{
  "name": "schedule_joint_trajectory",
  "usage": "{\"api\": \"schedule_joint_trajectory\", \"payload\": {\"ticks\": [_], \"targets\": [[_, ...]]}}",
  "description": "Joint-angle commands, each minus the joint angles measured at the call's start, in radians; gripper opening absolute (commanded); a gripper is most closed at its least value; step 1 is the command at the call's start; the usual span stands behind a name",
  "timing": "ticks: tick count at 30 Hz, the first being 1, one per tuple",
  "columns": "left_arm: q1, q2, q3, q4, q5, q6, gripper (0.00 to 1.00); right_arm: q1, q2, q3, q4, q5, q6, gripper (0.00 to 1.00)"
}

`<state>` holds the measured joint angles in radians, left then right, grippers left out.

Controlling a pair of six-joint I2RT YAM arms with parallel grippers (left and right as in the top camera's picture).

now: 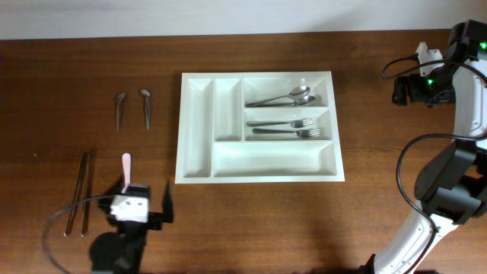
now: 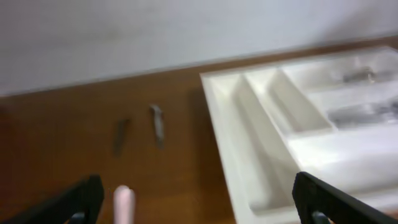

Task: Pack container
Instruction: 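Raise the right gripper to the upper right and move the left gripper over the tongs, then lower the left gripper and close it on the silver tongs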

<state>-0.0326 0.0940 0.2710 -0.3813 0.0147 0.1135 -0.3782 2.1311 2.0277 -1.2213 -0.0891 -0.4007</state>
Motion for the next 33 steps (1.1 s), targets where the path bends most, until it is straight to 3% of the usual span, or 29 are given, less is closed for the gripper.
{"api": "schedule_joint_trajectory", "payload": {"ticks": [1, 4, 10, 14, 20, 29, 33], "targets": [[0.054, 0.143, 0.219, -0.047, -0.122, 0.061, 0.99, -0.001, 0.007, -0.005, 0.003, -0.016, -0.010, 0.98], [0.131, 0.356, 0.443, -0.170, -0.145, 0.110, 0.99, -0.001, 0.007, -0.005, 0.003, -0.016, -0.010, 0.99], [0.339, 0.890, 1.040, -0.560, -0.130, 0.109, 0.99, -0.001, 0.007, -0.005, 0.003, -0.016, -0.010, 0.99], [0.376, 1.143, 1.283, -0.643, -0.102, 0.109, 0.99, -0.001, 0.007, -0.005, 0.003, -0.016, -0.010, 0.99], [0.379, 1.372, 1.324, -0.722, -0.129, 0.109, 0.99, -0.001, 0.007, -0.005, 0.003, -0.016, -0.010, 0.99], [0.382, 1.606, 1.324, -0.765, -0.353, 0.118, 0.99, -0.001, 0.007, -0.005, 0.003, -0.016, -0.010, 0.99], [0.391, 1.683, 1.324, -0.774, -0.351, 0.127, 0.99, -0.001, 0.007, -0.005, 0.003, -0.016, -0.010, 0.99]]}}
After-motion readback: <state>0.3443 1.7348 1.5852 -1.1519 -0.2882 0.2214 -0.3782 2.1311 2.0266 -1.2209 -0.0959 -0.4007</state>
